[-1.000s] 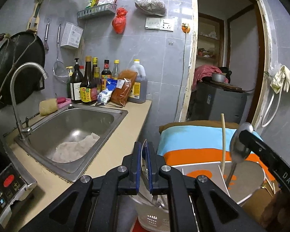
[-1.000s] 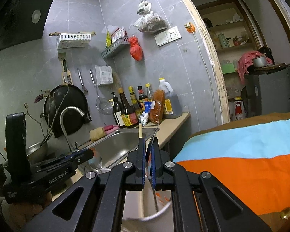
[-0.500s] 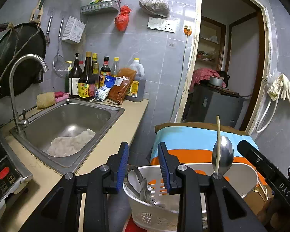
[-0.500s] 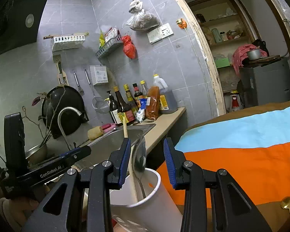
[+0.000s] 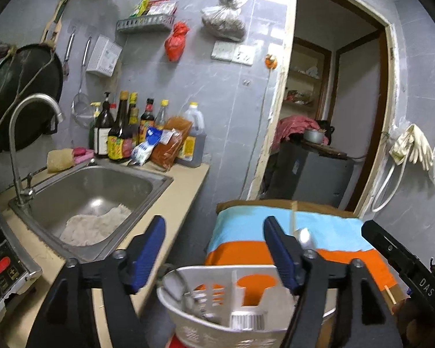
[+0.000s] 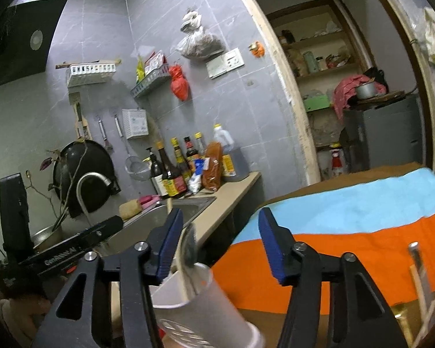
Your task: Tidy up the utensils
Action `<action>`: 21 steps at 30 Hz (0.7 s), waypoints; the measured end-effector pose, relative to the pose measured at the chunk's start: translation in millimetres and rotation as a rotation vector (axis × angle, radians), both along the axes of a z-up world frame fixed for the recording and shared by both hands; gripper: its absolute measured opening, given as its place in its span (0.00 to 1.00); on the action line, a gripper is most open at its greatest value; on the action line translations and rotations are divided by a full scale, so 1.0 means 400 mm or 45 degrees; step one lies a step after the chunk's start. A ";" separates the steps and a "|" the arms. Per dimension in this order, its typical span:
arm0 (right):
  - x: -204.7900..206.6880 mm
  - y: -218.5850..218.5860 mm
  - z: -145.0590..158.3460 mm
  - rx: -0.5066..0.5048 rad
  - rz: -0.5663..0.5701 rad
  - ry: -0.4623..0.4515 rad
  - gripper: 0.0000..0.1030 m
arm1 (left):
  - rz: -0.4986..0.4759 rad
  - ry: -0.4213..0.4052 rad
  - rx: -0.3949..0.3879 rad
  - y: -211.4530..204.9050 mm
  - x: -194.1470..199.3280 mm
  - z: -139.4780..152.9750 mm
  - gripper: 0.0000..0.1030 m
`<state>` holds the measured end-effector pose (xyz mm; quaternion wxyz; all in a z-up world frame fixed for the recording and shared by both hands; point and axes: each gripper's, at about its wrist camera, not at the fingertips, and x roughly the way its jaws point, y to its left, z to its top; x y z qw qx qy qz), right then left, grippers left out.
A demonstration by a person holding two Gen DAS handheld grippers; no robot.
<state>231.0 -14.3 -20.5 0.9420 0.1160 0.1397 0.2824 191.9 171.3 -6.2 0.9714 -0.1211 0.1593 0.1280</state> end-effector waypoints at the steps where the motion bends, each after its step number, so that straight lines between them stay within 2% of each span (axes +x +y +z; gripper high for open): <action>1: -0.004 -0.016 0.009 -0.001 -0.016 -0.003 0.59 | -0.011 -0.017 0.004 -0.014 0.001 0.011 0.75; 3: -0.011 -0.053 0.028 -0.005 -0.056 -0.007 0.68 | -0.027 -0.047 0.009 -0.041 0.001 0.028 0.88; 6: -0.021 -0.105 0.054 -0.022 -0.110 -0.013 0.75 | -0.053 -0.090 0.019 -0.089 0.002 0.050 0.98; 7: -0.025 -0.123 0.062 -0.024 -0.126 -0.016 0.81 | -0.068 -0.096 0.023 -0.107 0.005 0.056 0.99; 9: -0.034 -0.174 0.077 -0.040 -0.174 -0.017 0.97 | -0.098 -0.102 0.039 -0.143 0.014 0.065 1.00; 15: -0.065 -0.313 0.106 -0.080 -0.314 -0.032 0.98 | -0.197 -0.120 0.123 -0.290 0.034 0.077 1.00; 21: -0.102 -0.448 0.135 -0.128 -0.429 -0.068 0.98 | -0.270 -0.136 0.145 -0.422 0.051 0.076 1.00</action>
